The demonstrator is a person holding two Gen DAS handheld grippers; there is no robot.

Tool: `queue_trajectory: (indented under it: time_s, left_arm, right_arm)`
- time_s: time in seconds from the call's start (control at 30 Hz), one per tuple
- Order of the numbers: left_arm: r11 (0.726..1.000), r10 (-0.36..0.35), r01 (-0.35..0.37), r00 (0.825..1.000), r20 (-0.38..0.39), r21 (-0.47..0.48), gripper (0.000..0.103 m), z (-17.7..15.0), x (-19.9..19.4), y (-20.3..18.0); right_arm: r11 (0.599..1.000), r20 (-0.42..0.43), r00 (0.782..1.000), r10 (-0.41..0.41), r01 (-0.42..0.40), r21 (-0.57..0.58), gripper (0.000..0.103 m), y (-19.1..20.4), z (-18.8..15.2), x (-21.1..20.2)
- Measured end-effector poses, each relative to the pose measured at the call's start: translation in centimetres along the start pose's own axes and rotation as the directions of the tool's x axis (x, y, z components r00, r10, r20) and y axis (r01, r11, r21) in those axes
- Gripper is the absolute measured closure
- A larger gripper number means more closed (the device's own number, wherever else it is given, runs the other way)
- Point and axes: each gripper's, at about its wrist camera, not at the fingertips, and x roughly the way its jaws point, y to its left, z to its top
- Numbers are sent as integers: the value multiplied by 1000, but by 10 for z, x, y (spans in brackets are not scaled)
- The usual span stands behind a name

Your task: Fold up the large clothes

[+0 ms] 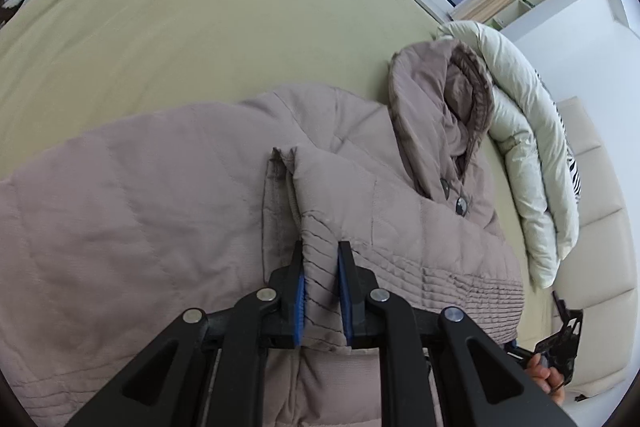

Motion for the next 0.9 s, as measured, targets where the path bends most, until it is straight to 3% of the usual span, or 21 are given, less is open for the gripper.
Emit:
queue_trajectory:
  time_s: [0.1,0.13,0.23,0.3,0.4,0.47,0.53,0.6,0.7,0.77,0.83,0.9]
  left_arm:
    - [1000,20,-20,1000,-6,5,87,-2,12,-3]
    - [1000,22,-22,1000,-12,6,87,-2,15,-3]
    - [999,31,-31,999,-23,32,87,0,16,-5]
    - [999,35,-34,999,-27,38,86,1,16,-5]
    - [999,38,-37,999,-27,35,84,1,19,-3]
    - [998,45,-44,999,-25,40,83,1,21,-4]
    - [998,49,-48,999,-23,39,81,1,22,-3]
    - [998,52,-51,998,-22,41,79,1,24,-2]
    - [998,45,-44,999,-19,44,76,1,28,2]
    - [998,31,-30,999,-19,49,75,3,32,3]
    - [997,38,-37,999,-13,64,75,4,33,0]
    - [997,38,-37,999,-7,74,74,6,35,-2]
  right_arm:
    - [997,-10,998,68,-67,48,12,-22,6,-6]
    - [997,-18,997,70,-69,30,19,-25,5,-6]
    - [998,-33,999,-11,9,-68,19,-18,-6,-16]
    - [989,-17,996,-87,84,-119,19,-6,-15,-38]
    - [965,-10,996,-94,88,-245,19,35,-32,-56]
    - [925,14,997,-73,73,-374,16,71,-37,-60]
    - [890,-1,998,-55,48,-453,13,97,-31,-41]
    - [893,-21,998,-67,50,-447,13,99,-16,-11]
    - [913,-48,976,-210,178,-366,13,62,9,38]
    - [926,-89,966,-241,202,-318,13,32,19,63]
    - [892,-67,971,-231,183,-413,14,36,13,60]
    - [864,-36,963,-267,222,-451,13,51,7,52]
